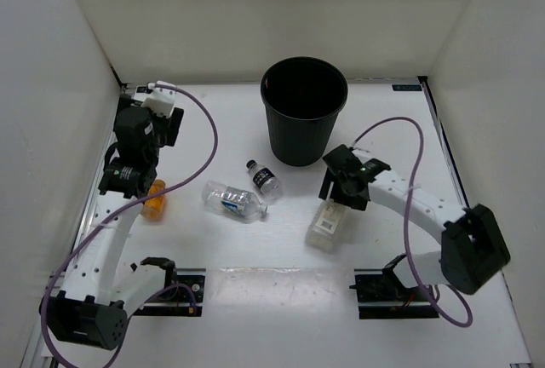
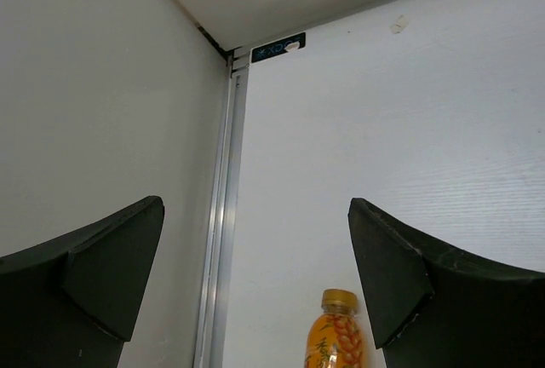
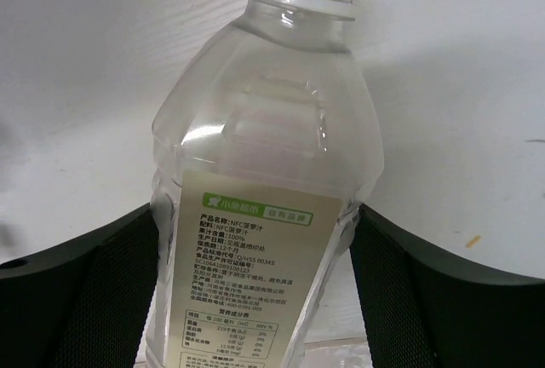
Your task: Put the plastic bottles in the bin
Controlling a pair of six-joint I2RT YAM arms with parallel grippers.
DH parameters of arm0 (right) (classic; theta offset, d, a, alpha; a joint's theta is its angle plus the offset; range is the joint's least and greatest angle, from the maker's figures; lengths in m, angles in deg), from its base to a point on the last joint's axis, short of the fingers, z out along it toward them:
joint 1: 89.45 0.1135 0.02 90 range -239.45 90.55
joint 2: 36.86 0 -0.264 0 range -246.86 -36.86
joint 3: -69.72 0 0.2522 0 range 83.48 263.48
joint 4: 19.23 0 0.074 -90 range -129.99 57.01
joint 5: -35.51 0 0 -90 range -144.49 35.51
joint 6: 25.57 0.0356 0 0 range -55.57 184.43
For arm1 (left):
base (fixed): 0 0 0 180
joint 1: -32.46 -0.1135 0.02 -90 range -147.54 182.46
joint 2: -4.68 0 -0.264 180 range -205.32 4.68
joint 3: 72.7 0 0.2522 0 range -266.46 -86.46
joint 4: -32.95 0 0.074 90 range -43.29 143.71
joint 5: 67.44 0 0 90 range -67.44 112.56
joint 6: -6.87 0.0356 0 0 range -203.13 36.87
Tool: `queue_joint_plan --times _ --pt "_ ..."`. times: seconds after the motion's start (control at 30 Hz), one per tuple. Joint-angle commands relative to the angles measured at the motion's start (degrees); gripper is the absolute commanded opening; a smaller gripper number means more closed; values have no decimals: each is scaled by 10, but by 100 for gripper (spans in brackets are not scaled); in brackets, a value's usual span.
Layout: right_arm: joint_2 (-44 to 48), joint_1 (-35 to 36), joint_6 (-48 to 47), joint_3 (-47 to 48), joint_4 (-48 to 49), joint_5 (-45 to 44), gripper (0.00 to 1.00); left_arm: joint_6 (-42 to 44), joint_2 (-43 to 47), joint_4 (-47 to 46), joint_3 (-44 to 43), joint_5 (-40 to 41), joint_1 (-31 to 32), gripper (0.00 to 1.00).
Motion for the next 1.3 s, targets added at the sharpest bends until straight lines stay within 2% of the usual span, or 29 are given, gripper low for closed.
queue_joint_plan --times 0.0,0.13,0.17,0.23,0.27,0.3,0.33,0.37,0.43,0.47,0.5,0.57,0.6,0.63,0.73,0.8,0.93,1.07,1.2,1.27 --pt "98 -30 -14 -2 -6 -46 24 -11 25 14 34 -3 -21 100" --pt "178 -65 -58 54 -40 -129 18 -16 36 26 58 2 -31 100" --pt "186 -70 -72 102 -45 -202 17 -22 36 31 65 2 -31 100" --pt "186 -84 -131 162 -45 -284 17 -27 42 36 71 2 -31 100" --pt "169 -93 -150 233 -38 -327 17 -27 42 36 71 -3 -31 100" --pt "157 -93 -205 270 -24 -392 15 -27 42 36 77 -8 -31 100" --pt "142 -100 -236 308 16 -418 15 -27 42 36 77 -8 -37 100" --pt "113 -100 -268 376 47 -439 11 -27 42 36 83 -8 -37 100" --pt "86 -100 -374 428 127 -453 10 -27 47 42 90 -8 -37 100" --pt "64 -106 -405 447 211 -425 10 -18 47 42 98 -8 -37 100" --pt "55 -106 -445 476 247 -396 10 1 47 42 103 -13 -37 100" --pt "27 -111 -461 499 320 -323 10 28 61 48 125 -20 -37 100" --pt "17 -111 -466 518 337 -277 11 45 61 54 135 -20 -37 100" --pt "5 -111 -478 526 349 -174 11 86 68 54 144 -20 -37 100" --pt "-65 -105 -484 558 356 -52 14 185 83 60 206 0 -37 100" --pt "-83 -105 -472 558 356 9 14 220 89 60 225 25 -37 100" --pt "-119 -99 -454 528 367 48 16 221 89 91 232 31 -52 100" --pt "-153 -87 -485 503 372 82 17 146 49 177 176 -24 -68 100" --pt "-170 -65 -485 482 338 71 18 77 -4 259 125 -77 -92 100" --pt "-156 -48 -479 445 338 66 26 46 -21 285 103 -106 -98 100"
